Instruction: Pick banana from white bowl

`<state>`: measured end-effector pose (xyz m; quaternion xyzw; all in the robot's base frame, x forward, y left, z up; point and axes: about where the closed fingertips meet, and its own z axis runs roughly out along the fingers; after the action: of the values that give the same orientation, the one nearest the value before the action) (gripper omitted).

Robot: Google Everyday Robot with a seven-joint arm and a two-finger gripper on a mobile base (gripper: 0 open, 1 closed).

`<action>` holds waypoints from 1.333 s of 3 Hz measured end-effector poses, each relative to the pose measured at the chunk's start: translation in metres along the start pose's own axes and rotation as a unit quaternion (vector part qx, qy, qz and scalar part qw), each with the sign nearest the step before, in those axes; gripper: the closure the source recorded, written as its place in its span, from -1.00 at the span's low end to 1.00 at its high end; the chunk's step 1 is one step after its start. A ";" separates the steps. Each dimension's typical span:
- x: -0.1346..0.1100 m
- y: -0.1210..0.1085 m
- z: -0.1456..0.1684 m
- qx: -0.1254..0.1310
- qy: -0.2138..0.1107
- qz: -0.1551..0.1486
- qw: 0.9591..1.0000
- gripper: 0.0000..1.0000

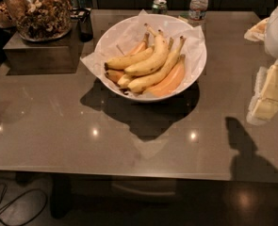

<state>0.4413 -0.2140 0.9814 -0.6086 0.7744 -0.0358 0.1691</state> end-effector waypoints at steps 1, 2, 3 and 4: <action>-0.017 -0.018 0.001 -0.014 -0.048 -0.036 0.998 -1.00; -0.050 -0.043 0.010 -0.048 -0.116 -0.090 0.988 -1.00; -0.084 -0.062 0.025 -0.082 -0.166 -0.142 0.973 -1.00; -0.116 -0.072 0.041 -0.108 -0.198 -0.189 0.956 -1.00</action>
Offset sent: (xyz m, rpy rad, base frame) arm 0.0893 0.0659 0.0196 0.3293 0.0532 0.4559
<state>0.5445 -0.1157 0.9871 -0.7530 0.5958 0.1379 0.2429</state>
